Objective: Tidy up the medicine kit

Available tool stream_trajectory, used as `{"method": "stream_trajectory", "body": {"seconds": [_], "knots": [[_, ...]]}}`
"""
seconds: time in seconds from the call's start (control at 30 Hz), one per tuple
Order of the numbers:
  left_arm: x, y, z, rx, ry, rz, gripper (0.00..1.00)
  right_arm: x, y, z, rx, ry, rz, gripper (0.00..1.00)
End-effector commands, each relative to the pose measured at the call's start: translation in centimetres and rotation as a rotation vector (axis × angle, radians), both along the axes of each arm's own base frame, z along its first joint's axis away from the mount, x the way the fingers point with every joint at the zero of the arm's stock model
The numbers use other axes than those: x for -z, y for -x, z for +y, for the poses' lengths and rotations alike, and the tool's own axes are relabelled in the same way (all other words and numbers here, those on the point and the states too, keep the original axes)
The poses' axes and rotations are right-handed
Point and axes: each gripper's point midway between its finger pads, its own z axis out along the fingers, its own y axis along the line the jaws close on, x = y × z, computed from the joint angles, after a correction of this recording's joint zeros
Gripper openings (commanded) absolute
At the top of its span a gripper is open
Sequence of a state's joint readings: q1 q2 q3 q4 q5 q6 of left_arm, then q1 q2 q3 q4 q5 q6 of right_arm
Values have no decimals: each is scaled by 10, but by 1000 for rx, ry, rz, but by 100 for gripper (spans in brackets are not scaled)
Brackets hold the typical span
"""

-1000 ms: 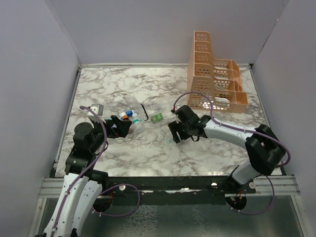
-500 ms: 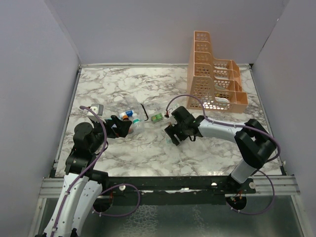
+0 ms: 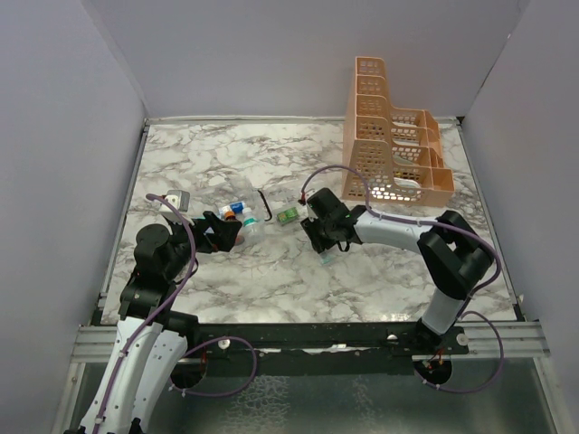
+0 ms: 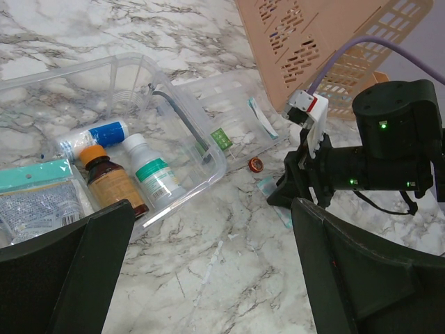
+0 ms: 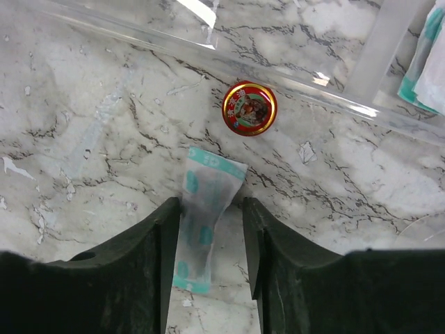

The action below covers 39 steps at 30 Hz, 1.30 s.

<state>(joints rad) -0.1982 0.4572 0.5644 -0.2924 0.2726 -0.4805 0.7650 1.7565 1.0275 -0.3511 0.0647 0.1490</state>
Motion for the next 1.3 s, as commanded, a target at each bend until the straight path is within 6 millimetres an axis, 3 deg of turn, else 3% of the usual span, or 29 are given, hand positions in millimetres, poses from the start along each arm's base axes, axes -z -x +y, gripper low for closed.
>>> {"method": "stream_trajectory", "body": {"seconds": [0.0,0.1,0.23,0.43,0.63,0.87,1.03,1.27], "knots": [[-9,0,-2,15,9,-36,99,11,11,-4,52,12,61,37],[-9,-1,-2,16,10,-36,99,7,16,-5,64,-6,76,37],[-9,0,-2,17,11,-38,99,-3,21,-5,96,-38,85,45],[-10,0,-2,15,10,-40,99,-8,31,-9,138,-45,126,44],[-10,0,-2,15,11,-42,99,-3,37,-8,146,-57,156,28],[-10,0,-2,15,13,-40,99,4,29,-12,175,-15,138,7],[-9,0,-2,15,11,-38,99,-18,17,-14,201,-39,58,1],[-9,0,-2,15,12,-37,99,-68,-10,-25,301,-86,-141,1]]}}
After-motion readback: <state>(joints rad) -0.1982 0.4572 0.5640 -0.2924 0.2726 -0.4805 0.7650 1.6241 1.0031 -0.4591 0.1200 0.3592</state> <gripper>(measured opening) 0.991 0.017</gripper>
